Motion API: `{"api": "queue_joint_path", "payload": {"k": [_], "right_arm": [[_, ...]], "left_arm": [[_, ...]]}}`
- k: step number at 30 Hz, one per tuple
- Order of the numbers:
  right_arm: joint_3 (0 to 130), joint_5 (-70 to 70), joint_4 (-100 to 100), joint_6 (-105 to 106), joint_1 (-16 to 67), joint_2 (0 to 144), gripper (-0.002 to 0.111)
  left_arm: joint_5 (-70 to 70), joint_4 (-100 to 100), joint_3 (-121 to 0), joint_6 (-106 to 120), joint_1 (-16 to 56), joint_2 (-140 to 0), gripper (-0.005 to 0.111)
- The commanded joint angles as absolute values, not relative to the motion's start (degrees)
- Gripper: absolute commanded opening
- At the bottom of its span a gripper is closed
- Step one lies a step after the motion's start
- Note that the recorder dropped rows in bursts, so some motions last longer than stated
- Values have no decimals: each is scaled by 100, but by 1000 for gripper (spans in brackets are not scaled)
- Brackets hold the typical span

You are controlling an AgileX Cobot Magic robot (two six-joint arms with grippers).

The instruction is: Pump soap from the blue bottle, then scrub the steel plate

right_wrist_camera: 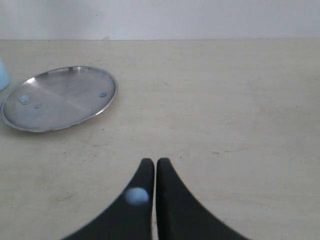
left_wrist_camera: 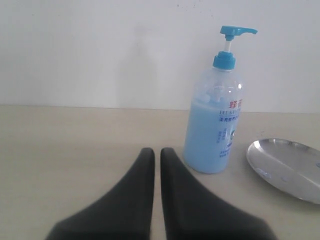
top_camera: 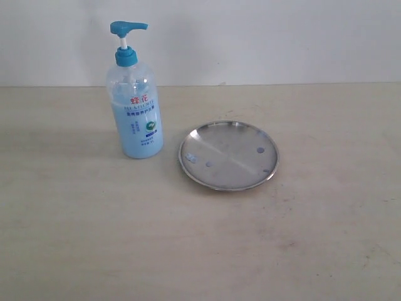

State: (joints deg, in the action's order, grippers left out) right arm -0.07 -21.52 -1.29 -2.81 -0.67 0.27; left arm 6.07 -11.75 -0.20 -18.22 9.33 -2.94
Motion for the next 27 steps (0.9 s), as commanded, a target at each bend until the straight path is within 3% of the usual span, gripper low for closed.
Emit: {"api": "queue_joint_path", "payload": {"k": [1, 7, 13, 20, 27], "right_arm": [[0, -2134, -128, -247, -64, 0, 0], [0, -2134, -128, -247, -64, 0, 0], [0, -2134, -128, -247, -64, 0, 0], [0, -2134, -128, -247, -64, 0, 0], [0, -2134, -128, -247, -64, 0, 0]], "left_arm": [[769, -1162, 0, -1843, 523, -13, 4], [-217, -1484, 0, -930, -650, 0, 4], [2098, -969, 0, -636, -236, 0, 4], [2039, 1523, 0, 48, -193, 0, 4], [1400, 1140, 0, 592, -214, 0, 4]]}}
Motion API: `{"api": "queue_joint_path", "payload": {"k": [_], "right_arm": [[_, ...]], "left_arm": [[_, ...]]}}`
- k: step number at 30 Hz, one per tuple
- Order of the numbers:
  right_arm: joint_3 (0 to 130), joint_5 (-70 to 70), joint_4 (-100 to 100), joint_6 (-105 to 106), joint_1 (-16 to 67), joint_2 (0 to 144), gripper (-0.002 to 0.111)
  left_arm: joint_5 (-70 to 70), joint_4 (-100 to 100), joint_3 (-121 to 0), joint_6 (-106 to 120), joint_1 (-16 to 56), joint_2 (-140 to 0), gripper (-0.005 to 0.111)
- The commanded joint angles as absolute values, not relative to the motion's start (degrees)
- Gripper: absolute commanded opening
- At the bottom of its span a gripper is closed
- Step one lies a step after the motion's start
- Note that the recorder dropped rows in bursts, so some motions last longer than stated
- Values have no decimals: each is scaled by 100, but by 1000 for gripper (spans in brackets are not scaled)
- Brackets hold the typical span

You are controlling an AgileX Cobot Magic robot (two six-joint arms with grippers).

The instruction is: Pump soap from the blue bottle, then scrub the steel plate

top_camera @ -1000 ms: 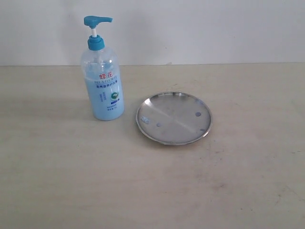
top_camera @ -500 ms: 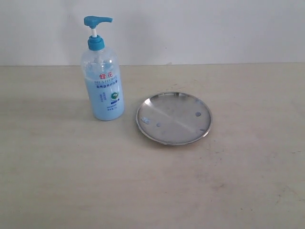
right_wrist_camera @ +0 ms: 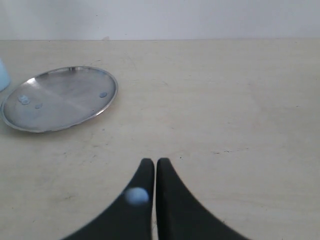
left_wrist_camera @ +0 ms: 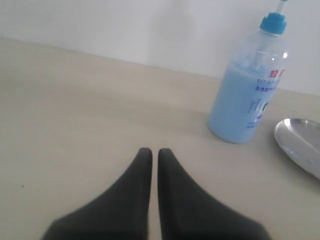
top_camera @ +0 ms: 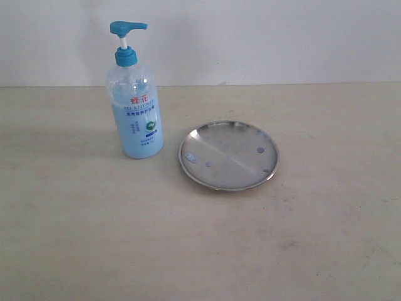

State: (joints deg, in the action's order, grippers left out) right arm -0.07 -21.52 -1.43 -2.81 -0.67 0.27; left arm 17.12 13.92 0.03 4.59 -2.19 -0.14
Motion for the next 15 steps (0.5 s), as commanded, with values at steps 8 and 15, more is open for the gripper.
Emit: {"api": "queue_joint_path", "payload": {"k": [8, 15], "right_arm": [[0, -2134, -128, -247, -64, 0, 0], [0, -2134, -128, -247, -64, 0, 0]], "left_arm": [[2015, 998, 0, 541, -214, 0, 4], [1967, 961, 0, 613, -214, 0, 4]]}}
